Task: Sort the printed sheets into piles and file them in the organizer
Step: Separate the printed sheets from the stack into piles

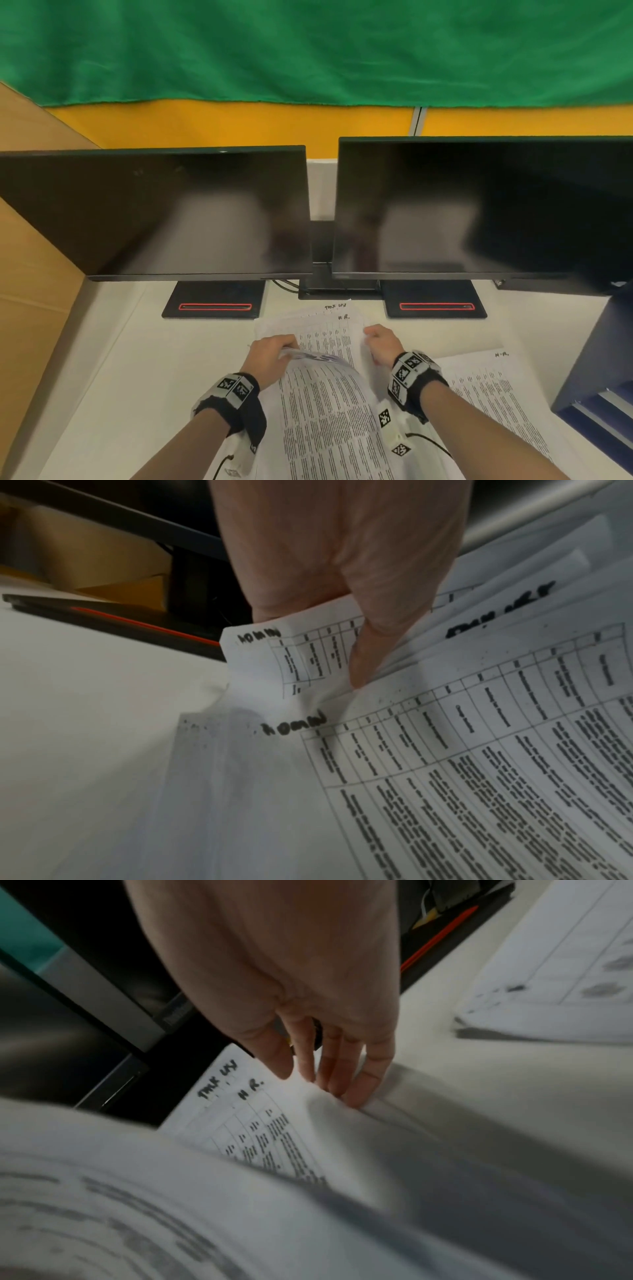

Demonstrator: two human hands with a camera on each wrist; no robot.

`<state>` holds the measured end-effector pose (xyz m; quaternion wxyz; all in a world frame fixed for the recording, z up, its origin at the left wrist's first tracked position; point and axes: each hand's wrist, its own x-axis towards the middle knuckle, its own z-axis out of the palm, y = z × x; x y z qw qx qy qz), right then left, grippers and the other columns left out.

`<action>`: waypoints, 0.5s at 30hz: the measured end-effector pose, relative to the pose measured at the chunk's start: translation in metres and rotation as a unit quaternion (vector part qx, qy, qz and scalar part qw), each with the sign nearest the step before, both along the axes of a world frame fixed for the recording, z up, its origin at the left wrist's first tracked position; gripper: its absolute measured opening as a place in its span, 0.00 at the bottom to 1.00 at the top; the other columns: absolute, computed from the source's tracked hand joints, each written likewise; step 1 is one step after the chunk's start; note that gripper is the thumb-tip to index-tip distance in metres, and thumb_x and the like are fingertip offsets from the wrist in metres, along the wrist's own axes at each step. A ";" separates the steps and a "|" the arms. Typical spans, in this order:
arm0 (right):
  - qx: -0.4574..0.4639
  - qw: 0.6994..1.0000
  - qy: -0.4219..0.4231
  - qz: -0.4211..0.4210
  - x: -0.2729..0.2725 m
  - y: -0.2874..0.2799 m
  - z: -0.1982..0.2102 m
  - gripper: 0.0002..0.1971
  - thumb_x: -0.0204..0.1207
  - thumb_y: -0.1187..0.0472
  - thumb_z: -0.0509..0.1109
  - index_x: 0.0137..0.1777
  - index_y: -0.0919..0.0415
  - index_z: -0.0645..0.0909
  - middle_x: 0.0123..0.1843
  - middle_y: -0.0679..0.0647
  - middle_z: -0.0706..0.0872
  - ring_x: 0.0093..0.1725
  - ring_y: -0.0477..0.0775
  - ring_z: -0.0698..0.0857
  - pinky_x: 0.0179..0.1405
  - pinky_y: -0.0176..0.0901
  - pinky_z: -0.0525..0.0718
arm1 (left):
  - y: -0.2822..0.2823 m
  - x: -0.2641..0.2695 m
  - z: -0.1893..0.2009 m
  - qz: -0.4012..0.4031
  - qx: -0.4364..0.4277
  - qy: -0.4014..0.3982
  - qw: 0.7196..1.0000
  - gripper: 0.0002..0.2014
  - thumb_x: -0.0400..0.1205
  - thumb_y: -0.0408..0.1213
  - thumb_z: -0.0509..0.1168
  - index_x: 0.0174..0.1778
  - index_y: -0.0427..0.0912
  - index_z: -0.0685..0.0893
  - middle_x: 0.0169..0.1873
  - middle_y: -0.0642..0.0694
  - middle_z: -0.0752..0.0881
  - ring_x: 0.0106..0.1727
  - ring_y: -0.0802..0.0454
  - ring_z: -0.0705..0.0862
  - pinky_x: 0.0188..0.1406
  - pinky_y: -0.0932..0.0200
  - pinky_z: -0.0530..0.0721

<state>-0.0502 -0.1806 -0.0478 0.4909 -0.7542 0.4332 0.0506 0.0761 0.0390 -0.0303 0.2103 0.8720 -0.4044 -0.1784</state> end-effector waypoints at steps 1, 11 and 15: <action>-0.003 1.000 0.011 0.000 0.005 0.000 0.002 0.19 0.79 0.67 0.58 0.69 0.62 0.77 0.70 0.60 0.79 0.68 0.62 0.78 0.70 0.56 0.77 | -0.001 0.000 -0.001 0.001 0.000 0.004 1.000 0.13 0.80 0.39 0.65 0.33 0.59 0.74 0.34 0.61 0.81 0.41 0.55 0.81 0.43 0.60 0.75; 0.004 0.998 -0.033 -0.046 0.004 0.011 0.019 0.09 0.71 0.59 0.76 0.35 0.58 0.79 0.37 0.50 0.82 0.45 0.53 0.82 0.46 0.42 0.78 | -0.008 0.000 0.000 0.003 0.009 0.005 1.000 0.11 0.80 0.37 0.63 0.35 0.58 0.75 0.36 0.60 0.81 0.42 0.56 0.80 0.42 0.62 0.74; -0.158 0.984 -0.082 -0.004 -0.009 0.020 0.018 0.12 0.72 0.59 0.73 0.31 0.55 0.74 0.36 0.47 0.78 0.39 0.52 0.80 0.44 0.43 0.79 | -0.009 -0.001 0.002 0.001 0.005 0.006 1.000 0.18 0.80 0.38 0.65 0.29 0.64 0.70 0.36 0.61 0.81 0.41 0.56 0.81 0.42 0.64 0.75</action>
